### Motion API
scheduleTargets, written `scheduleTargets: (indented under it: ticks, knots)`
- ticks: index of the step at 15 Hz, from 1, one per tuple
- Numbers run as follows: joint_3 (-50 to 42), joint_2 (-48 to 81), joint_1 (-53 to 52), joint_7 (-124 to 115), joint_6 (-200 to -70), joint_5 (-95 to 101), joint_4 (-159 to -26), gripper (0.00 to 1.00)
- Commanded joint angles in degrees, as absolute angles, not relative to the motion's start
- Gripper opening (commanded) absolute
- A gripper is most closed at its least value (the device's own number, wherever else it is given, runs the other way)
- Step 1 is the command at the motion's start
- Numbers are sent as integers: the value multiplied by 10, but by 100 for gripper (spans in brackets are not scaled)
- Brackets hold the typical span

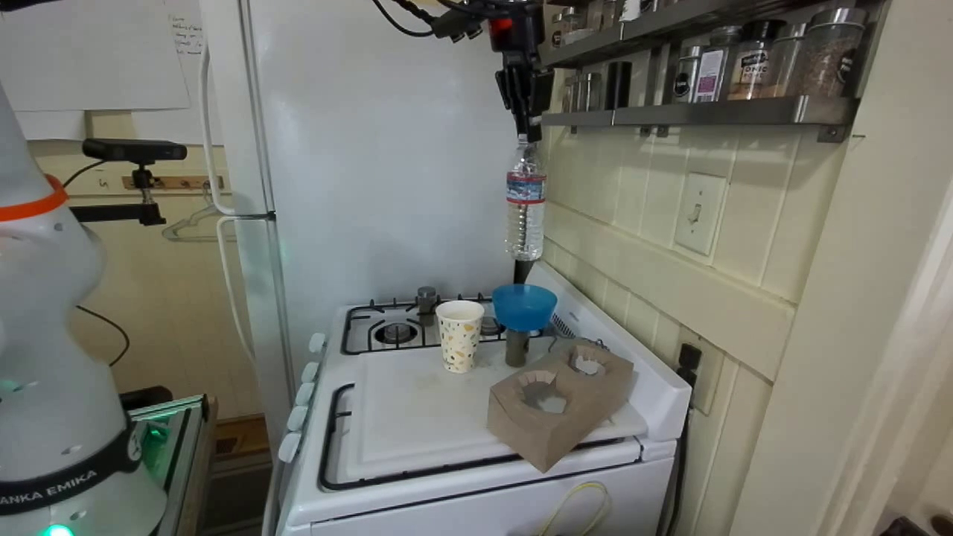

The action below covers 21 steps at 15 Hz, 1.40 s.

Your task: Put the water bottle inside the bowl

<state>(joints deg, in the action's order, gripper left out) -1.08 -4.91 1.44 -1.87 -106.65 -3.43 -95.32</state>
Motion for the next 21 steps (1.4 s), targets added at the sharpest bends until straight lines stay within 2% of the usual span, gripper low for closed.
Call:
scheduleTargets:
  ticks: [1,9,10,12,13,21]
  knots:
    - [-9,-57,12,-36,-1090,-43,-985,8]
    - [-7,-69,12,-86,-1140,-35,-1040,8]
    - [-10,-49,14,-74,-1130,-35,-1017,31]
    - [-9,-49,14,-76,-1131,-35,-1023,31]
    - [-9,-50,14,-76,-1131,-35,-1023,8]
    - [2,-25,6,-95,-1172,-34,-1029,8]
